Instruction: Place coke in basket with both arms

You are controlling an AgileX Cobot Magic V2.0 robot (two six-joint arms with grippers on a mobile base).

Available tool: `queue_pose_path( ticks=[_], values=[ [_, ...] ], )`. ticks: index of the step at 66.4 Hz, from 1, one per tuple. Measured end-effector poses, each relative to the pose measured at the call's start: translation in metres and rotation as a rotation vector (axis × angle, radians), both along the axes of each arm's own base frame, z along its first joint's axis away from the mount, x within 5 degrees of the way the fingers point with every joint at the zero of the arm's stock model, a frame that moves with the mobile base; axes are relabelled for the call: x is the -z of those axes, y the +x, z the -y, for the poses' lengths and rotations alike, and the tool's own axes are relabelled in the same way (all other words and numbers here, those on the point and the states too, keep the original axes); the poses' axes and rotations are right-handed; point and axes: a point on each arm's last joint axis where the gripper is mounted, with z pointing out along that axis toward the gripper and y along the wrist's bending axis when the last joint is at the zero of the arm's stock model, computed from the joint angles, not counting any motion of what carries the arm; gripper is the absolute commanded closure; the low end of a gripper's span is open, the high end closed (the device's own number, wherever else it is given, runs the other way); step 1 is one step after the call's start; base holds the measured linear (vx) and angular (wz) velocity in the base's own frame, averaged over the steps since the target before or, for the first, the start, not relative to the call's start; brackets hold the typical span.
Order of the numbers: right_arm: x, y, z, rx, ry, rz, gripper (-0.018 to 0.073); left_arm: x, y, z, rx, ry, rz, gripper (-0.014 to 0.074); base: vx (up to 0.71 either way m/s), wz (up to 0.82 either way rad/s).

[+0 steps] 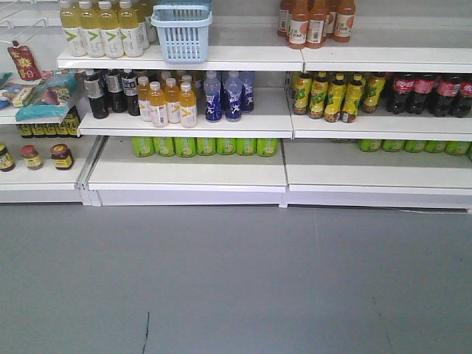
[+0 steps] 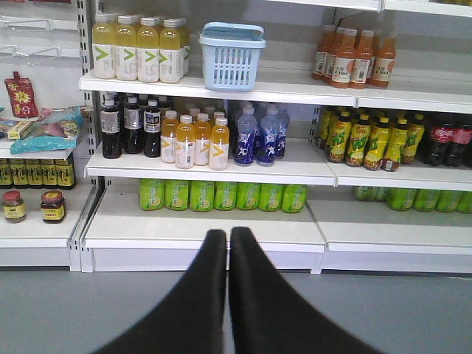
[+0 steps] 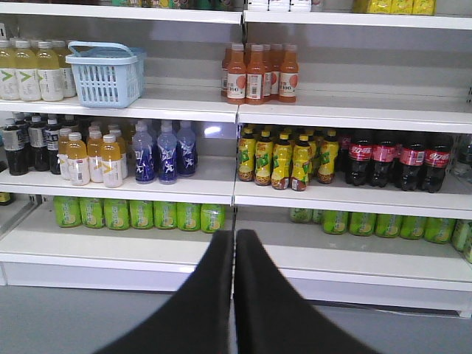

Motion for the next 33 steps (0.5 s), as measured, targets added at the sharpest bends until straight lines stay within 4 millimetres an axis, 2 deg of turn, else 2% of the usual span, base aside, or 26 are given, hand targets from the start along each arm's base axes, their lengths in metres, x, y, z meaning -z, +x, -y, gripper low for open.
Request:
queue_pose_path(
  ticks=[33],
  values=[
    [0.0,0.0,0.0,0.0,0.001,0.0,0.0564,0.0,0.0,0.0,0.0,-0.001,0.0,0.0602,0.0,0.0]
  ],
)
